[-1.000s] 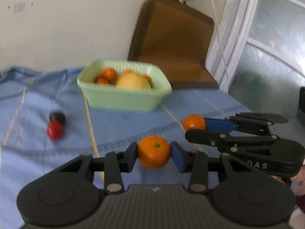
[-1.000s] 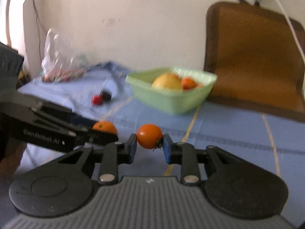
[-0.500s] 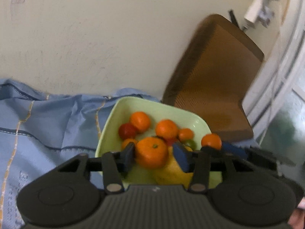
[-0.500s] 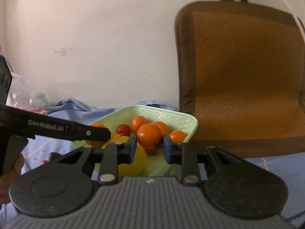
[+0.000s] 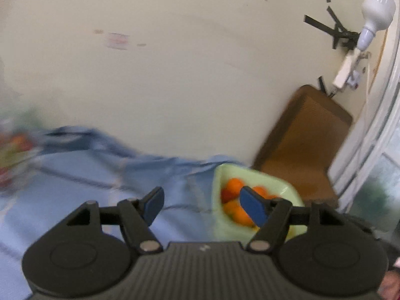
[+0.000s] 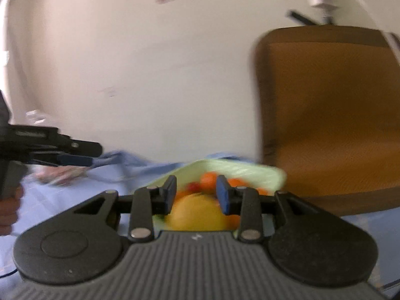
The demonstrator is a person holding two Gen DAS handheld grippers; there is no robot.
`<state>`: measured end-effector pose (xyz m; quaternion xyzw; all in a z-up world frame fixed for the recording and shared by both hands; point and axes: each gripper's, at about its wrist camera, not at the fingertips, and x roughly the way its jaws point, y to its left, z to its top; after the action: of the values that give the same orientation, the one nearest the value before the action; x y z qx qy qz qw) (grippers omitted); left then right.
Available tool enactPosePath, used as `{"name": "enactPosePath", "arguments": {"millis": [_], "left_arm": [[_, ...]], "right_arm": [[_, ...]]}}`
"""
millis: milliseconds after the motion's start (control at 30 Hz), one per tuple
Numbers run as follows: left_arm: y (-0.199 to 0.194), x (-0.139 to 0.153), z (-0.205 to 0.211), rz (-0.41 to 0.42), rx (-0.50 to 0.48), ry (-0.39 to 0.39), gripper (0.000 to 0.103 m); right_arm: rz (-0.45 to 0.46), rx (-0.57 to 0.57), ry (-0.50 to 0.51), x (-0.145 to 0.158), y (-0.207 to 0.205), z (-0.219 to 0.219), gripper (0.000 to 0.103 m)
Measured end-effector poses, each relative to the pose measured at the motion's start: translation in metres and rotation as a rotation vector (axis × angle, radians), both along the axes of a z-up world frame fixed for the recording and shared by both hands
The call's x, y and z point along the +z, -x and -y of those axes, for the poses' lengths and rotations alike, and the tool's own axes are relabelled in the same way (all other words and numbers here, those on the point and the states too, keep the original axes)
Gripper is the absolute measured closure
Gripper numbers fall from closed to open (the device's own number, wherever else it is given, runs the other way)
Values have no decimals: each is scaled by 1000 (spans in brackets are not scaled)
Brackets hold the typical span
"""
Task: Organize fruits
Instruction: 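Carry both fruits over the green basket and open both tools, then grasp the red tomato with the left tool while the right tool grasps the dark purple tomato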
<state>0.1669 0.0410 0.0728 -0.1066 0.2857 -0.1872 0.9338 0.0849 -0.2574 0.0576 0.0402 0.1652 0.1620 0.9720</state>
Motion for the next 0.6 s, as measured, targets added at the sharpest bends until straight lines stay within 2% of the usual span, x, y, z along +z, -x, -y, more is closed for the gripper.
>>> {"name": "enactPosePath", "arguments": {"millis": [67,167,267,367,400,467,533,600], "left_arm": [[17,-12,-9,-7,16,-22,34],[32,-35,-1,-25,3,-80,29],[33,-51,19,-38,-34,-159,27],[29,-56,33,-44,-55,-233,27],[27,-58,35,-52,-54,-247,29],[23,-60,37,-80,-61,-244,42],[25,-60,36,-75,-61,-244,66],[27,-59,34,-74,-58,-247,76]], "right_arm": [[-54,95,-19,-5,3,-17,65],[-146,166,-26,-15,-6,-45,66],[-200,177,-61,-22,-16,-58,66],[-217,159,-80,-25,-22,-64,65],[-222,155,-88,-25,-23,-65,65],[-235,152,-103,-27,-25,-66,65],[-256,154,-114,-28,-30,-70,65],[-286,167,-134,-31,-37,-76,65]]}}
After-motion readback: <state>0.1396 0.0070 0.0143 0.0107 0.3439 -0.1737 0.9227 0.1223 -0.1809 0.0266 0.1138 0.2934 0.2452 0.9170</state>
